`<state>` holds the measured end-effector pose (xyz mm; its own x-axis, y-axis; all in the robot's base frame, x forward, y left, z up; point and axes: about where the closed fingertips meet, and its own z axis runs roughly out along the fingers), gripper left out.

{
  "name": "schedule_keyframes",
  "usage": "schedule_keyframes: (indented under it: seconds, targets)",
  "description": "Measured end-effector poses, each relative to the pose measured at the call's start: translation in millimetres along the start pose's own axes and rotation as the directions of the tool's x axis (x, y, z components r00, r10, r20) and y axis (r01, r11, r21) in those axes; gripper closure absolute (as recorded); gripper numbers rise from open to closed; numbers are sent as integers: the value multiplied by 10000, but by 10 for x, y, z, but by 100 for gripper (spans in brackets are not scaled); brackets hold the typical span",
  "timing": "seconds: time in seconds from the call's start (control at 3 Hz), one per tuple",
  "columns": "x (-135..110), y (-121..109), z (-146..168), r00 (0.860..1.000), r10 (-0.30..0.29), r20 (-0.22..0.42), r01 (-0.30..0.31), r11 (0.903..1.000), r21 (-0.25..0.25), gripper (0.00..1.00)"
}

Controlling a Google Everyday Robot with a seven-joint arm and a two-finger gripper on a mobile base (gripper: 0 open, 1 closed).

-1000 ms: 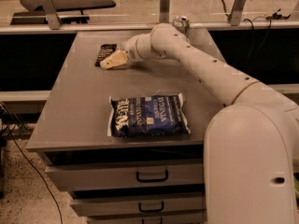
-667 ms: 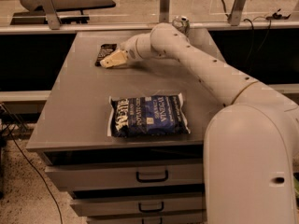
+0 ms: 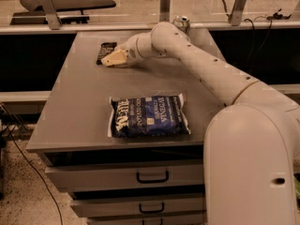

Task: Pick rxbar chocolate

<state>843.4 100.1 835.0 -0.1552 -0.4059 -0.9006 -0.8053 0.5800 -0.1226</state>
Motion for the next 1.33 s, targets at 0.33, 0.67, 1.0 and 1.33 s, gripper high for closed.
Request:
schedule_keyframes:
  seconds: [0.33,0.67,1.0,1.33]
  targets:
    - [-26,-3,-13,10000,0,2,0,10000,0,100]
    - [-27,-3,-13,10000,-1,3,1,10000,0,100]
    - [-28,-3,-14,10000,-1,4,1,10000,0,100]
    - [-28,-3,-14,10000,-3,4,3,10000,0,100]
